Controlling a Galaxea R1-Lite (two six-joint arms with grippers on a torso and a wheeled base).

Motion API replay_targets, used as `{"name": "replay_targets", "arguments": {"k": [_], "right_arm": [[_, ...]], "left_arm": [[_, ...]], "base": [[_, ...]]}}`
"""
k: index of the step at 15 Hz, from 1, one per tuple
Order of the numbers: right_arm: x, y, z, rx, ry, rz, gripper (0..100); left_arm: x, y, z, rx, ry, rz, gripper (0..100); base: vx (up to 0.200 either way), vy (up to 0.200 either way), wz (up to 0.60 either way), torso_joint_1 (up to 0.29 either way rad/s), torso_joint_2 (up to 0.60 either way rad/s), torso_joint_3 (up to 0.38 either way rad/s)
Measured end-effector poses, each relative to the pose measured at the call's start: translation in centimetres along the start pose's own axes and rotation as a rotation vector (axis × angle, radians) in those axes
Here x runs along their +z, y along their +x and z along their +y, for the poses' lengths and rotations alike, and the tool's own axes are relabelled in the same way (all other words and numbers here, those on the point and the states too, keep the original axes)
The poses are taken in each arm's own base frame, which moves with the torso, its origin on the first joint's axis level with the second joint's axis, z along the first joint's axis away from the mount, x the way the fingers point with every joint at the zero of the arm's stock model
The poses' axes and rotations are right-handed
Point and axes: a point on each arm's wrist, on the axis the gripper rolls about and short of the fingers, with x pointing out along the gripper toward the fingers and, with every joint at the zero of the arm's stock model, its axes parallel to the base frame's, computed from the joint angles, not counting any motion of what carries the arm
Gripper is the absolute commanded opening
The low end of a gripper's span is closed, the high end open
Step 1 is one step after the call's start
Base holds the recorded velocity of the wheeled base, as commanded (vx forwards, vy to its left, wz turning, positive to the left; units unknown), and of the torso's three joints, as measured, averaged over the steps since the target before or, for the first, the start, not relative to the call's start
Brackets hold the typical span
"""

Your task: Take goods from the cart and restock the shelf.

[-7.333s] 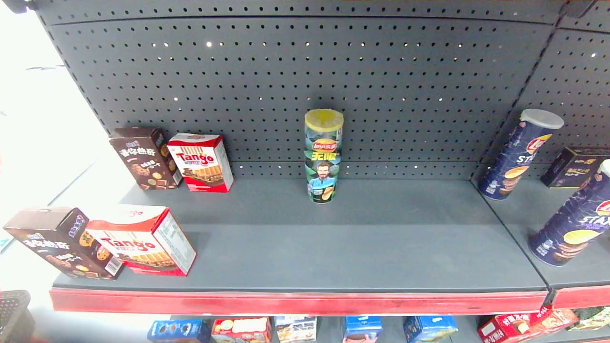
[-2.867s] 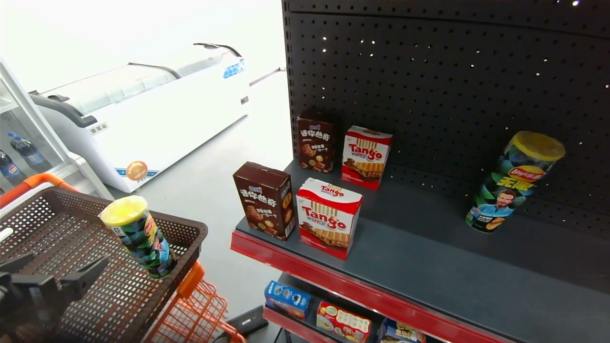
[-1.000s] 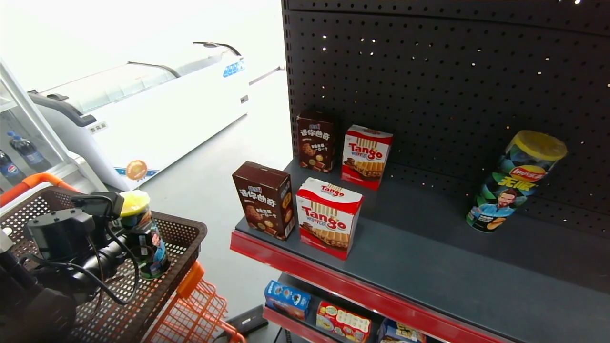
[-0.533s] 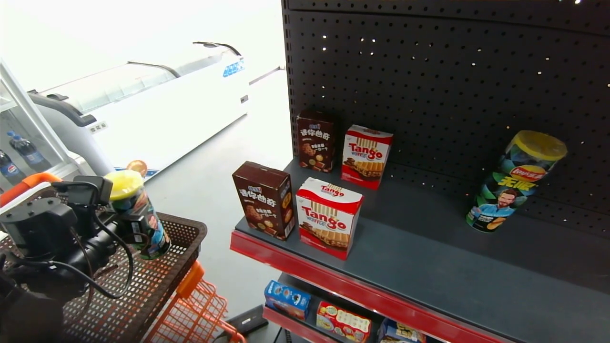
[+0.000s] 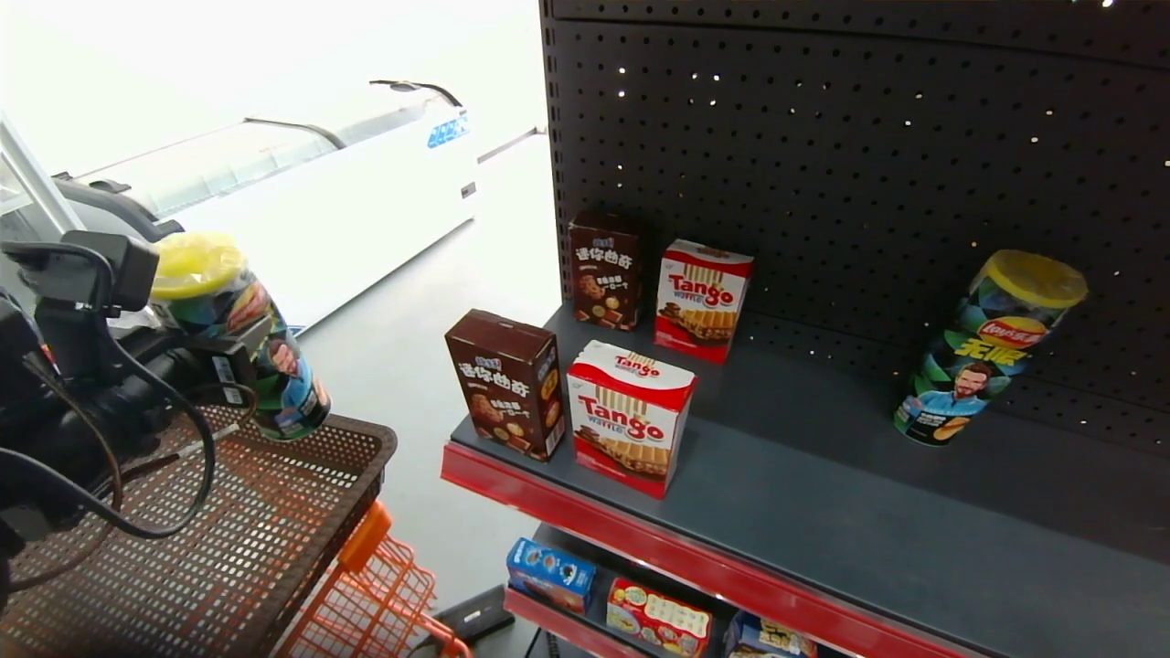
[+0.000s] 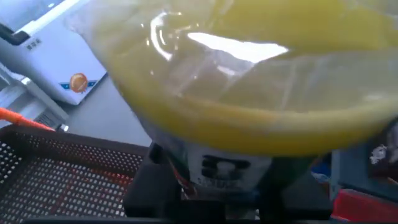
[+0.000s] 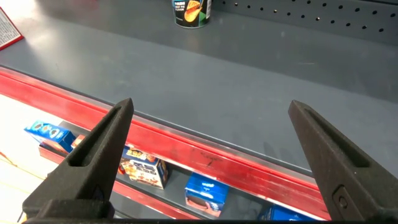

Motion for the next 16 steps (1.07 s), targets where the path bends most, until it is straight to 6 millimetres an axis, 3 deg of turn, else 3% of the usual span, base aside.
{"name": "replay_targets", "arguments": {"k": [4,6,11,13,16], "right_arm": [[0.0,0.0,0.0,0.0,0.0,0.0,100],[0.0,0.0,0.0,0.0,0.0,0.0,100],[0.0,0.0,0.0,0.0,0.0,0.0,100],[0.0,0.0,0.0,0.0,0.0,0.0,100],[0.0,0.0,0.0,0.0,0.0,0.0,100]], "left_arm": [[4.1,-4.2,-1.3,-0.161,-0.001,-0.055,0],[5.1,-5.6,-1.9,-0.209,-0.006,-0.107,0],[4.7,-8.0,-3.3,-0.571,-0.023,-0.152,0],[4.0,-8.5,-3.4,-0.615,-0.018,-0.139,0],[4.8,-8.4,-3.6,-0.637,-0.024,-0.108,0]], "base": [[0.0,0.0,0.0,0.0,0.0,0.0],[0.0,0.0,0.0,0.0,0.0,0.0],[0.0,0.0,0.0,0.0,0.0,0.0],[0.0,0.0,0.0,0.0,0.0,0.0],[0.0,0.0,0.0,0.0,0.0,0.0]]}}
